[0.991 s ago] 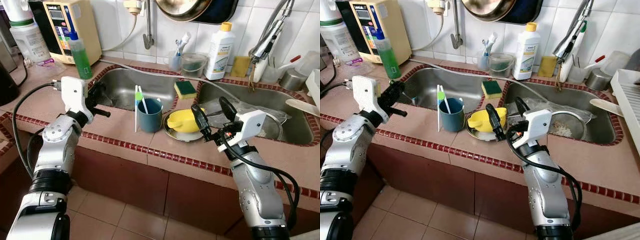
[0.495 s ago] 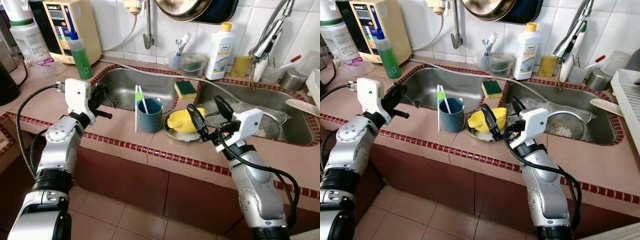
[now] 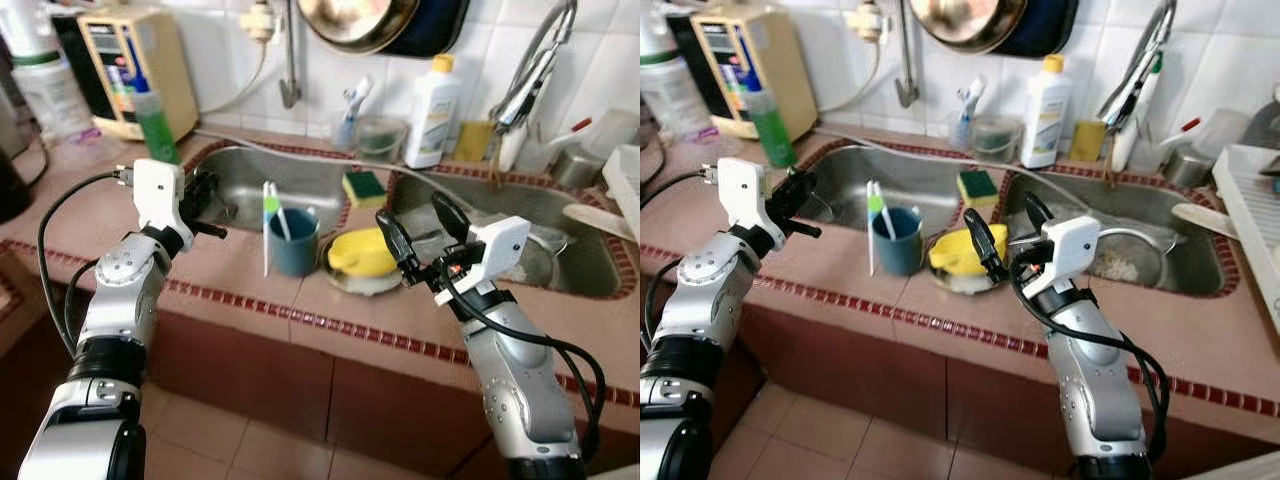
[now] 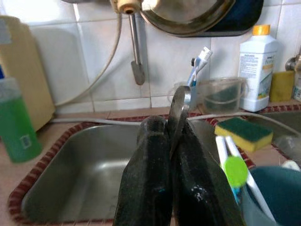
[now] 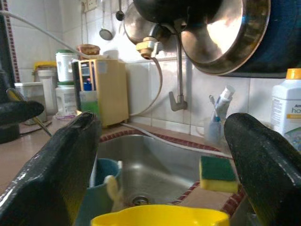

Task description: Kitchen organization

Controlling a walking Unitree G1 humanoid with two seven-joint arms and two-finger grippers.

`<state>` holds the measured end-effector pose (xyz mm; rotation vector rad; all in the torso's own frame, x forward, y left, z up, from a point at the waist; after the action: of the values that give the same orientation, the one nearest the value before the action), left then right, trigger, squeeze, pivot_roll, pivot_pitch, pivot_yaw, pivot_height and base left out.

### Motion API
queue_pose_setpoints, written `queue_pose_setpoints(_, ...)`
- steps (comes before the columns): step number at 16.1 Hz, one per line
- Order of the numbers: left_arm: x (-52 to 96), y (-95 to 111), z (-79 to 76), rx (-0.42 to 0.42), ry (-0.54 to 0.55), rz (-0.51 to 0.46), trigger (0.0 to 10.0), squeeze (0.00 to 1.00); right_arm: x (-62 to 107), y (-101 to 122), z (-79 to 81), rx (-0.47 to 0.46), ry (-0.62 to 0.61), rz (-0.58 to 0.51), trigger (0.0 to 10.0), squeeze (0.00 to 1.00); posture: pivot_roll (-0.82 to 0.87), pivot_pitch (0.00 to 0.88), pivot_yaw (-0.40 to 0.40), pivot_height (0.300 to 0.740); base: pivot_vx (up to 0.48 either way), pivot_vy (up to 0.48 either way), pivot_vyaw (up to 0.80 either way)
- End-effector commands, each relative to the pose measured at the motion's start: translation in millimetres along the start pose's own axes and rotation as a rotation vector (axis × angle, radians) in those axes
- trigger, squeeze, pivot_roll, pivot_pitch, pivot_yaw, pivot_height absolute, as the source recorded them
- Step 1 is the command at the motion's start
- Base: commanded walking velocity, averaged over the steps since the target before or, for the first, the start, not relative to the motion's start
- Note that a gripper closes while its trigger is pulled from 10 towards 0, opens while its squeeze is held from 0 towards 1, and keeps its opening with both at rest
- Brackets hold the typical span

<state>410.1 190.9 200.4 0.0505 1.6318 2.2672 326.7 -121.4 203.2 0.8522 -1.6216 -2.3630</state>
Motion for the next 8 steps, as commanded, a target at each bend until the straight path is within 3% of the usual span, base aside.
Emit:
queue_pose_setpoints(1,-3.7,6.2,0.1,-0.016,0.001,-0.014,10.0,0.0,-2.3,5.7,5.8,0.003,0.028,-0.011,10.0,0.0,-0.13,0.013,0.045,0.74,0.289,0.0,0.0)
queue_pose_setpoints(8,-2.9,5.5,1.5,-0.014,0.012,-0.014,10.0,0.0,-3.1,6.8,7.0,0.002,0.038,-0.002,10.0,0.0,-0.14,0.017,0.039,0.74,0.291,0.0,0.0)
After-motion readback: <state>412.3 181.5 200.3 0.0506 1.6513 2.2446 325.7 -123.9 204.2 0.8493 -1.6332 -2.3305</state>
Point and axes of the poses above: a point about 5 cm out from each wrist's last joint towards the gripper, its own x axis pointing back from the gripper into the wrist, its own y axis along the axis of the wrist's last joint, z = x × y, the point moved 4 cm from there along -x, pointing out of the wrist towards the gripper, and after that the axes turned 15 degrees about -x, right-handed, at the moved point
